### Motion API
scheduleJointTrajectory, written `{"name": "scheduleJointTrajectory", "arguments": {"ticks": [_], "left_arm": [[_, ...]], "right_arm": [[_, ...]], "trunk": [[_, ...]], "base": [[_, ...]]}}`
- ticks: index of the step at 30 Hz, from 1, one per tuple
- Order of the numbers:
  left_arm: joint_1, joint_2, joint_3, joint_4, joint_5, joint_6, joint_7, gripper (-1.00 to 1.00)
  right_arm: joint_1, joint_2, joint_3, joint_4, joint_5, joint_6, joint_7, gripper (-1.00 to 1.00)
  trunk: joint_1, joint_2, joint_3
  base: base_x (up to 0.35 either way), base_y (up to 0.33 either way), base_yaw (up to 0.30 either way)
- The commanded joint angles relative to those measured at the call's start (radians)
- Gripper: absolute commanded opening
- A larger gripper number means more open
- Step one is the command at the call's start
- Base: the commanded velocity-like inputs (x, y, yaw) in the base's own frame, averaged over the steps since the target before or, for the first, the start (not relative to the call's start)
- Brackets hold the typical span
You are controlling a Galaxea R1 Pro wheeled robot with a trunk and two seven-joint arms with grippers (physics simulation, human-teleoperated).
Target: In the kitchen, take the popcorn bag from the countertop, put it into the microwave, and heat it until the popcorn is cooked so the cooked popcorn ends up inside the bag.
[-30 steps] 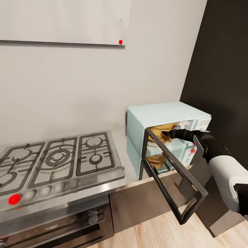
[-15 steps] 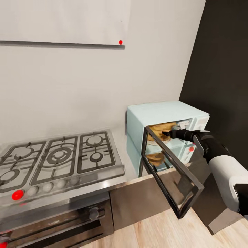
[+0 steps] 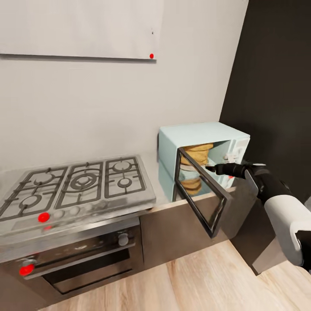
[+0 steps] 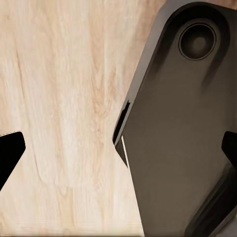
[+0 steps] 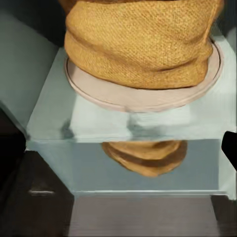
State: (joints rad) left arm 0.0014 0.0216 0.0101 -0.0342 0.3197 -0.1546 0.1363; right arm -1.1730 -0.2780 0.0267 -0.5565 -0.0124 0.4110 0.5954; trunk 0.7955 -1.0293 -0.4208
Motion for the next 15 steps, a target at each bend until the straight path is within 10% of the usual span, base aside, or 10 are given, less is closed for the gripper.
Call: {"name": "scheduleJointTrajectory", "arguments": {"ticks": [1,6,10,15], "left_arm": [[0.0,0.0,0.0,-0.001,0.003,-0.002,0.002,1.0],[0.0,-0.001,-0.009,-0.002,-0.001,-0.002,0.002,1.0],[0.0,0.0,-0.003,-0.002,0.0,-0.002,0.002,1.0],[0.0,0.0,-0.001,-0.001,0.001,-0.002,0.002,1.0]], "right_arm": [[0.0,-0.039,0.004,0.008,0.01,0.041,0.003,1.0],[0.0,-0.23,0.005,0.185,0.026,0.074,0.006,1.0],[0.0,-0.27,0.007,0.347,0.08,0.05,0.007,1.0],[0.058,-0.277,0.008,0.579,0.158,-0.198,-0.001,1.0]], "trunk": [[-0.001,-0.001,-0.001],[-0.001,-0.001,-0.001],[-0.001,-0.001,-0.001],[-0.001,-0.001,-0.001]], "base": [[-0.317,0.0,0.0],[-0.317,0.0,0.0],[-0.317,0.0,0.0],[-0.309,0.0,0.0]]}}
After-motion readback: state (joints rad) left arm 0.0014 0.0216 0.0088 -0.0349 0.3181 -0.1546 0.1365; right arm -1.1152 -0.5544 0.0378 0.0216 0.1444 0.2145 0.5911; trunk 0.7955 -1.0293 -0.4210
